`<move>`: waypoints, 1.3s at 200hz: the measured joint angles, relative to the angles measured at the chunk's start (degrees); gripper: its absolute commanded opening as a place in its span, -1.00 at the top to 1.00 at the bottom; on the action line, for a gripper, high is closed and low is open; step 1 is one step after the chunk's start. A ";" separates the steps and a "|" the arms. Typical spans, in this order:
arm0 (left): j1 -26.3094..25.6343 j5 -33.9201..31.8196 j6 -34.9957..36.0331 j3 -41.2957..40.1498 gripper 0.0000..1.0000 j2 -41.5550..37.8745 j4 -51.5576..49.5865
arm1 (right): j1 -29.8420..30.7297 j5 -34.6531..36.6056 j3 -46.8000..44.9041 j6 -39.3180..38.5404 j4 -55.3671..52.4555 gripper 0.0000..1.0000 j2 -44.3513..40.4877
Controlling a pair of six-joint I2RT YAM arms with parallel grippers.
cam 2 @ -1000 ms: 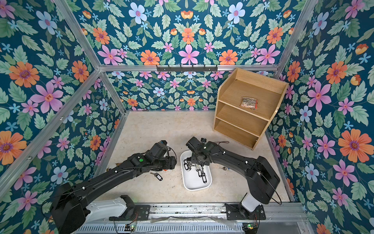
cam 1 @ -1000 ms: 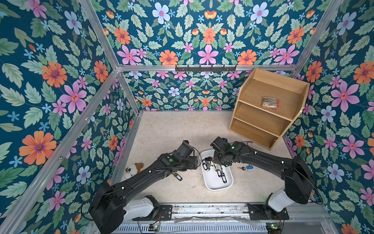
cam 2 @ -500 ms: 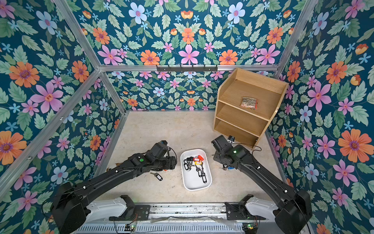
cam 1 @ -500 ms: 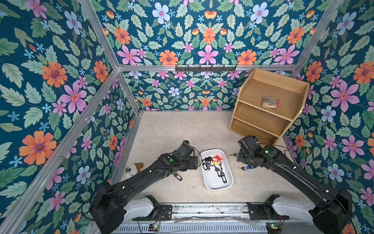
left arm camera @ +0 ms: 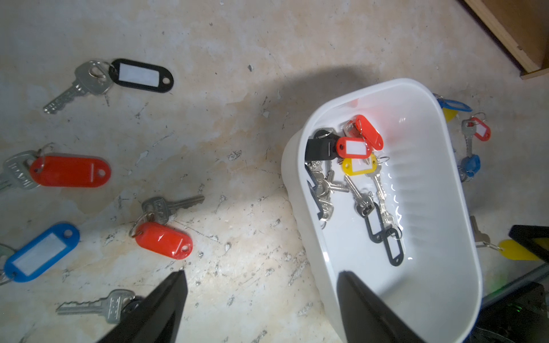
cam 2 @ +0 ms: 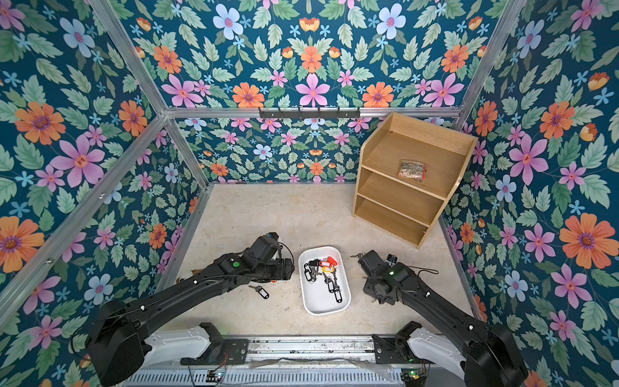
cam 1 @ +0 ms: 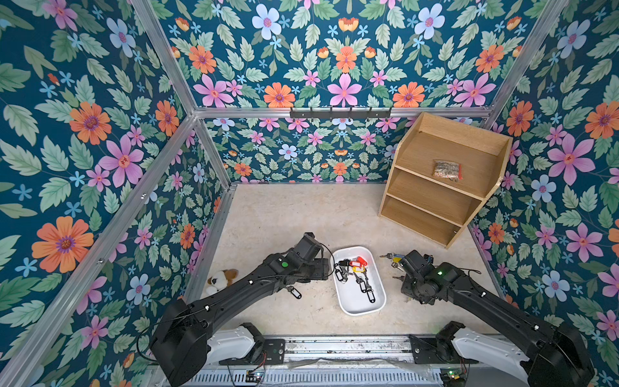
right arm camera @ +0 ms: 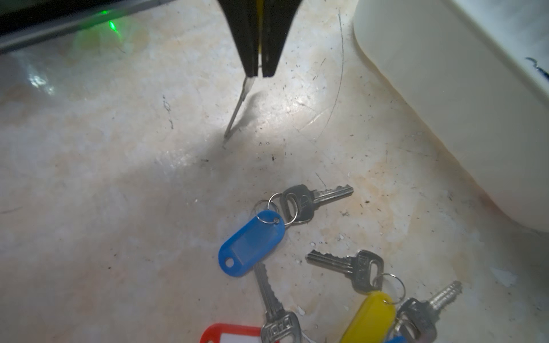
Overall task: Take the keys out of the storage box
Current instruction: Place the key at the center of the board, then pick up the key from the storage box.
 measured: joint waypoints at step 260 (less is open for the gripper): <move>-0.02 -1.16 -0.26 0.26 -0.76 -0.98 -0.15 | 13.42 -3.91 29.27 -6.60 8.17 0.22 31.80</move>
